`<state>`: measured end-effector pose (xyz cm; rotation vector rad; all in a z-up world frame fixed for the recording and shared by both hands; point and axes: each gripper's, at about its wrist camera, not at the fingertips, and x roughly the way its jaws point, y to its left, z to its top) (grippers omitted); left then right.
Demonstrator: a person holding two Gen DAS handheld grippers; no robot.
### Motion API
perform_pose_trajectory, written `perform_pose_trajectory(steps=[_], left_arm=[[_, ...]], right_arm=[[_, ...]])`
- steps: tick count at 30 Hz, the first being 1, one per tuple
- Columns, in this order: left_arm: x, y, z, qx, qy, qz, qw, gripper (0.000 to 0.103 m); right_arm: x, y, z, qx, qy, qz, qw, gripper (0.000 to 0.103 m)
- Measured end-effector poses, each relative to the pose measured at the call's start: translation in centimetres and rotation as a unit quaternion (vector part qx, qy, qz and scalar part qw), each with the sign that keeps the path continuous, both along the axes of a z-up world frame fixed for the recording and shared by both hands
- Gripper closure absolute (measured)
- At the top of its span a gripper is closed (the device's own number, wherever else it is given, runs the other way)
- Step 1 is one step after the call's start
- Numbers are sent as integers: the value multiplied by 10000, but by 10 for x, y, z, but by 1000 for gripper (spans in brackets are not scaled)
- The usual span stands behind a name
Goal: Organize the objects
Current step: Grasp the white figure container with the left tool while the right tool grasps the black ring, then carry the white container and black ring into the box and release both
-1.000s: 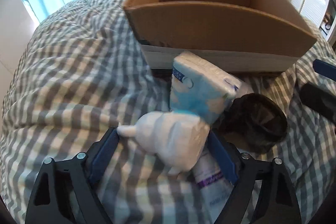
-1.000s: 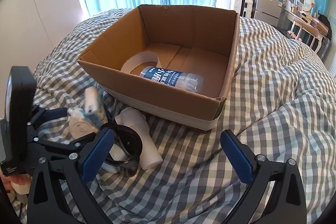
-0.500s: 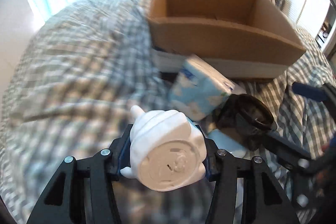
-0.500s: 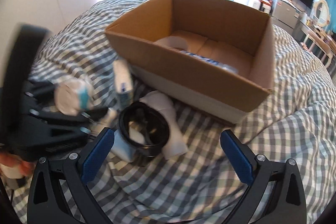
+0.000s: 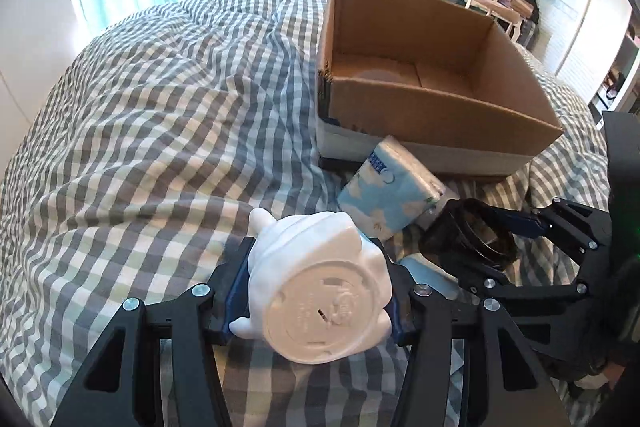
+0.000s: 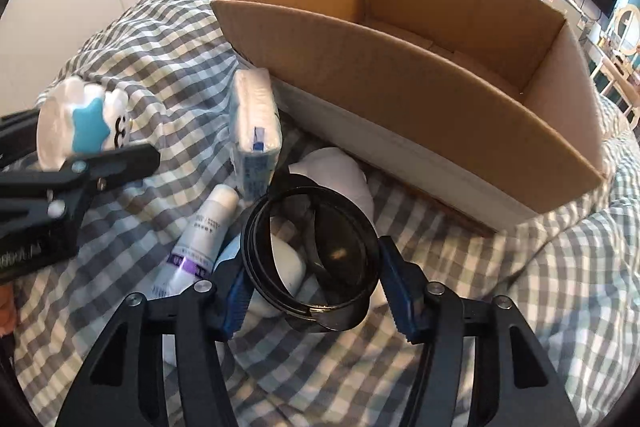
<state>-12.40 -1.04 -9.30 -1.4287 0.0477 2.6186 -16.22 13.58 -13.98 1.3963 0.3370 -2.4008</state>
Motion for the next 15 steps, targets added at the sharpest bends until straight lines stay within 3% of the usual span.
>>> perform_pose_trajectory(steps=[15], left_arm=[[16, 3, 48, 128, 546, -36, 9984, 48]], right_arm=[[31, 22, 71, -237, 740, -196, 9968, 46]])
